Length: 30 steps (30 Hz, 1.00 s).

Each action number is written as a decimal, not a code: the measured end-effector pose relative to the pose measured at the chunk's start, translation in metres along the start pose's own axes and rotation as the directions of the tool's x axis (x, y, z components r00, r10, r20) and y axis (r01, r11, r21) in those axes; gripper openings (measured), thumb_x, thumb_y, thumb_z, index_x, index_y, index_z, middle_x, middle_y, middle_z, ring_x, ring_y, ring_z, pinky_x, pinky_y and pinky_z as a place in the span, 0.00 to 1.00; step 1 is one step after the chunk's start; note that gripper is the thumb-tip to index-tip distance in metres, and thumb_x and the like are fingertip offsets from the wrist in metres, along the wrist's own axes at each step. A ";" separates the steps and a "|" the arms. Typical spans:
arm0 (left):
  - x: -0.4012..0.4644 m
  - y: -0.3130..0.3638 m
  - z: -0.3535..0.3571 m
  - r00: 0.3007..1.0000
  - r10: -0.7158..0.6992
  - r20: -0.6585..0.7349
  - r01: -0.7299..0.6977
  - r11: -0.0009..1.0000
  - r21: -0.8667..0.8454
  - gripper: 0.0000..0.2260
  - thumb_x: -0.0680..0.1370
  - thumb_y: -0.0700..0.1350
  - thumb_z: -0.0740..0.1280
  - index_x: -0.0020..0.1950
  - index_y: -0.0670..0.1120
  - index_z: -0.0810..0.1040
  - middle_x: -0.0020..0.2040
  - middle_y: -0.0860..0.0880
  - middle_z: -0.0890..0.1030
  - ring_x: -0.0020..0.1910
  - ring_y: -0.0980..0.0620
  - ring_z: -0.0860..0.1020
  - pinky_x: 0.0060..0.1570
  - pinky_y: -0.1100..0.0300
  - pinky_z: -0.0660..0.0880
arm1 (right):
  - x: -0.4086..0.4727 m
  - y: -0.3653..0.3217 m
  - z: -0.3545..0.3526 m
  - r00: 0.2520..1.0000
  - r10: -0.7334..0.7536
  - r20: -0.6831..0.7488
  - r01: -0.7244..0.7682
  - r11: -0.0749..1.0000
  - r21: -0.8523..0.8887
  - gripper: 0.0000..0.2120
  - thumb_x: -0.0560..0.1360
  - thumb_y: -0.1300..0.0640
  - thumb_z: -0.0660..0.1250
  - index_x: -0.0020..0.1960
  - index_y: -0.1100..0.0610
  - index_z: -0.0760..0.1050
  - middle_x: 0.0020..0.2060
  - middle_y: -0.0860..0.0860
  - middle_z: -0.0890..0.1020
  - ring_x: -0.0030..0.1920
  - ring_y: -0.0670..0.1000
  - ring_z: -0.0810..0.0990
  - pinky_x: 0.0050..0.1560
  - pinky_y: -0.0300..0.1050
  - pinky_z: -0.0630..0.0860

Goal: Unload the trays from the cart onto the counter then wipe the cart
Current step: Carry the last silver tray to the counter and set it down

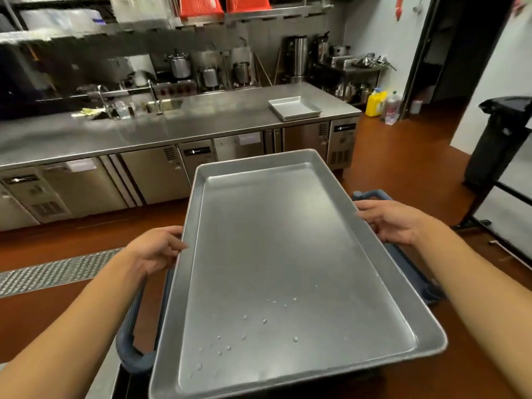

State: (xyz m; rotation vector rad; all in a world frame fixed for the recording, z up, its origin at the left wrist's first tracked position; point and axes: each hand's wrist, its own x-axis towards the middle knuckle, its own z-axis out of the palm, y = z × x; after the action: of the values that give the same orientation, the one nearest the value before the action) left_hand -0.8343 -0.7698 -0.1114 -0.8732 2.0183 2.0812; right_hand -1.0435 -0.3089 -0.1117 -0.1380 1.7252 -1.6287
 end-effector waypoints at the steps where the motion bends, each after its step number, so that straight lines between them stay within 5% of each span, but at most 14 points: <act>1: -0.004 -0.001 0.001 1.000 0.004 0.019 -0.004 1.000 0.003 0.26 0.75 0.22 0.54 0.52 0.42 0.88 0.52 0.39 0.86 0.44 0.43 0.84 0.44 0.53 0.76 | -0.016 0.001 0.001 1.000 -0.012 -0.024 0.011 1.000 -0.014 0.17 0.79 0.60 0.69 0.66 0.49 0.82 0.63 0.55 0.83 0.61 0.57 0.78 0.67 0.58 0.75; 10: -0.052 0.005 0.035 0.986 0.017 0.169 -0.003 0.997 -0.080 0.21 0.73 0.27 0.63 0.58 0.43 0.87 0.62 0.39 0.84 0.49 0.47 0.83 0.41 0.56 0.71 | -0.160 0.028 -0.005 0.963 -0.037 -0.266 0.054 0.997 0.058 0.16 0.79 0.62 0.68 0.66 0.57 0.80 0.61 0.56 0.85 0.58 0.55 0.83 0.63 0.58 0.79; 13: -0.065 0.007 0.072 0.978 -0.020 0.209 0.037 0.996 -0.078 0.21 0.76 0.27 0.59 0.63 0.40 0.83 0.58 0.39 0.85 0.38 0.51 0.83 0.29 0.66 0.70 | -0.199 0.041 -0.021 0.948 -0.033 -0.317 0.071 0.991 0.112 0.24 0.69 0.60 0.74 0.66 0.58 0.80 0.61 0.56 0.85 0.57 0.55 0.85 0.49 0.53 0.86; 17: -0.080 0.014 0.131 0.958 -0.037 0.284 0.056 0.997 -0.059 0.22 0.77 0.27 0.57 0.65 0.39 0.81 0.61 0.40 0.82 0.31 0.53 0.82 0.21 0.70 0.68 | -0.248 0.058 -0.052 0.906 -0.020 -0.424 0.096 0.983 0.158 0.22 0.71 0.62 0.73 0.65 0.59 0.81 0.59 0.57 0.85 0.58 0.56 0.84 0.43 0.51 0.86; 22: -0.088 0.023 0.203 0.947 -0.034 0.320 0.034 0.999 0.007 0.24 0.75 0.27 0.58 0.64 0.42 0.84 0.63 0.39 0.83 0.49 0.44 0.85 0.51 0.57 0.81 | -0.298 0.073 -0.103 0.870 -0.009 -0.493 0.132 0.968 0.215 0.18 0.75 0.65 0.70 0.64 0.60 0.80 0.57 0.59 0.86 0.55 0.57 0.85 0.45 0.54 0.86; 25: -0.097 0.030 0.257 0.936 -0.021 0.351 0.007 0.999 0.043 0.23 0.77 0.26 0.57 0.65 0.42 0.81 0.62 0.39 0.84 0.53 0.42 0.84 0.64 0.50 0.74 | -0.323 0.083 -0.145 0.850 -0.001 -0.527 0.150 0.959 0.241 0.21 0.70 0.64 0.72 0.63 0.61 0.79 0.50 0.59 0.88 0.46 0.55 0.88 0.38 0.51 0.86; 30: -0.102 0.042 0.350 0.928 -0.002 0.371 -0.033 0.995 0.090 0.20 0.77 0.27 0.58 0.64 0.40 0.80 0.59 0.39 0.85 0.47 0.43 0.87 0.55 0.47 0.81 | -0.358 0.089 -0.218 0.810 -0.005 -0.586 0.180 0.954 0.240 0.07 0.81 0.66 0.64 0.55 0.61 0.80 0.38 0.57 0.87 0.35 0.53 0.87 0.31 0.46 0.83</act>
State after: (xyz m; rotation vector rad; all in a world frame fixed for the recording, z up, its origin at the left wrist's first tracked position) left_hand -0.8806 -0.4124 -0.0444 -0.4069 1.9022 1.9575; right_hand -0.8760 0.0818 -0.0550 0.4758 1.9045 -2.1284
